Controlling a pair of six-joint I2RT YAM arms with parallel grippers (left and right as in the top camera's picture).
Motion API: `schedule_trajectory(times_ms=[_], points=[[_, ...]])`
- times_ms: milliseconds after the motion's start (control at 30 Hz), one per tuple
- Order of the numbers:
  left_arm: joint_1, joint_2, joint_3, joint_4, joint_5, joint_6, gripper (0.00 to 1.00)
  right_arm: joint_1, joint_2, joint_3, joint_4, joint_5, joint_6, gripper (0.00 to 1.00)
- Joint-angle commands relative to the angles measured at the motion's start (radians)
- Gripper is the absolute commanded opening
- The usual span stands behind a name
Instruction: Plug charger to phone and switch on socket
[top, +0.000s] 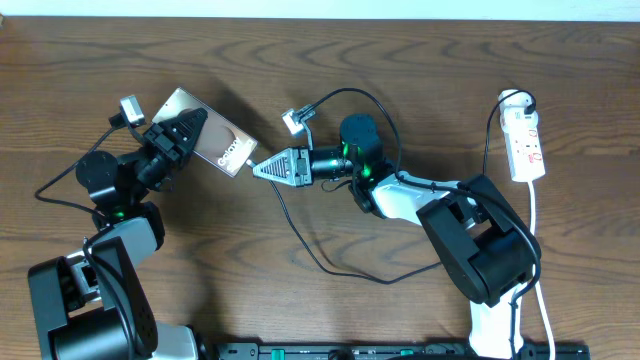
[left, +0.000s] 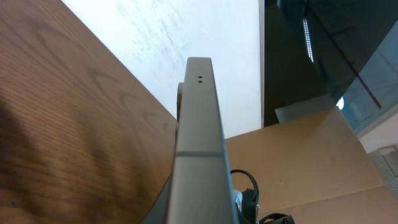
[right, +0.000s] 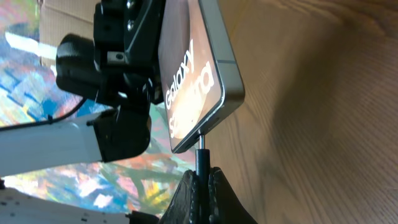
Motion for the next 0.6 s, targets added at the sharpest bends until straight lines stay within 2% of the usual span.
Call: schedule_trajectory(times_ms=[0,300,567], points=[[-0.031,-0.013,-0.004,0.005,0.123,-0.01,0.08,0.001,-0.004,0.027,0.02,0.163,0.056,0.01],[-0.031,-0.013,-0.004,0.005,0.121,-0.01,0.07,0.015,-0.004,0.027,0.02,0.187,0.112,0.01],[-0.03,-0.013,-0.004,0.005,0.12,-0.009,0.07,0.015,-0.004,0.027,0.019,0.177,0.1,0.01]])
